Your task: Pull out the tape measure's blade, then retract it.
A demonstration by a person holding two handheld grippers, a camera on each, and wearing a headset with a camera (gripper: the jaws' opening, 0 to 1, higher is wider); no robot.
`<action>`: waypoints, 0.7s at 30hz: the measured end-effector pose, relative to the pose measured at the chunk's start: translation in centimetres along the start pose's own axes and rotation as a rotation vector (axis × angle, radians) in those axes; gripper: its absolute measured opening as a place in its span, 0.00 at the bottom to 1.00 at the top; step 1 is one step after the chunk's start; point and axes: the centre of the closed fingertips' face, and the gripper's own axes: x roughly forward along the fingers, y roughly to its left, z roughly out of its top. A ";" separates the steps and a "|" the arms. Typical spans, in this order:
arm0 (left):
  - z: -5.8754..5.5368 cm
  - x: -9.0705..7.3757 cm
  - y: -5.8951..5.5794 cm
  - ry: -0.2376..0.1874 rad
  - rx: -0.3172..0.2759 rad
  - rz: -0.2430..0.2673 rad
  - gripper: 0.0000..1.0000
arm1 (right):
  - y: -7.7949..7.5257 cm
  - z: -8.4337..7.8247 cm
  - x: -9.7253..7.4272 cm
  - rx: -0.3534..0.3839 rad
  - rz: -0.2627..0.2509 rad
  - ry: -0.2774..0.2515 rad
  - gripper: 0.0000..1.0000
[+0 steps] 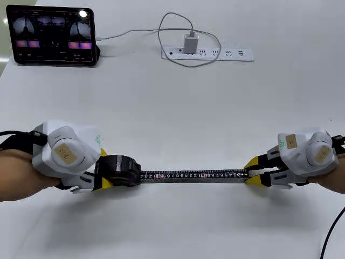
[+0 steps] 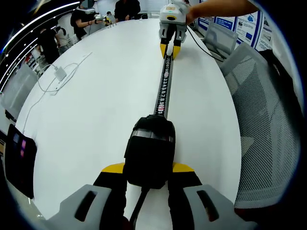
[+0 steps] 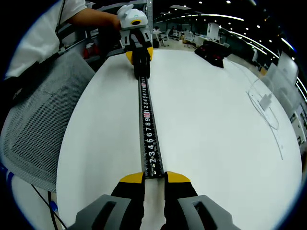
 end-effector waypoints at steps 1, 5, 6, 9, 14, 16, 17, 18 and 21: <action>0.0 0.0 -0.1 0.001 0.002 -0.004 0.28 | 0.0 0.0 0.0 0.004 -0.001 0.001 0.12; 0.0 -0.1 -0.1 0.002 -0.003 -0.007 0.29 | 0.0 -0.1 -0.1 0.019 -0.004 0.001 0.15; 0.0 -0.1 -0.1 0.003 -0.001 -0.006 0.29 | 0.0 -0.1 -0.1 0.025 -0.002 0.000 0.15; 0.0 -0.1 -0.2 0.005 -0.003 -0.008 0.31 | 0.0 -0.2 -0.1 0.031 -0.004 0.000 0.17; -0.1 -0.1 -0.2 0.007 -0.002 -0.008 0.31 | 0.0 -0.2 -0.1 0.033 -0.004 0.000 0.17; -0.1 -0.1 -0.2 0.008 -0.002 -0.006 0.31 | -0.1 -0.3 -0.1 0.033 -0.006 0.002 0.18; -0.2 -0.1 -0.2 0.007 -0.007 -0.005 0.32 | -0.1 -0.3 -0.2 0.044 -0.008 -0.001 0.19; -0.2 -0.2 -0.2 0.006 -0.012 -0.003 0.34 | -0.1 -0.2 -0.3 0.048 -0.010 -0.004 0.20; -0.2 -0.3 -0.1 0.000 -0.027 -0.003 0.37 | -0.1 0.2 -0.6 0.071 -0.015 -0.017 0.23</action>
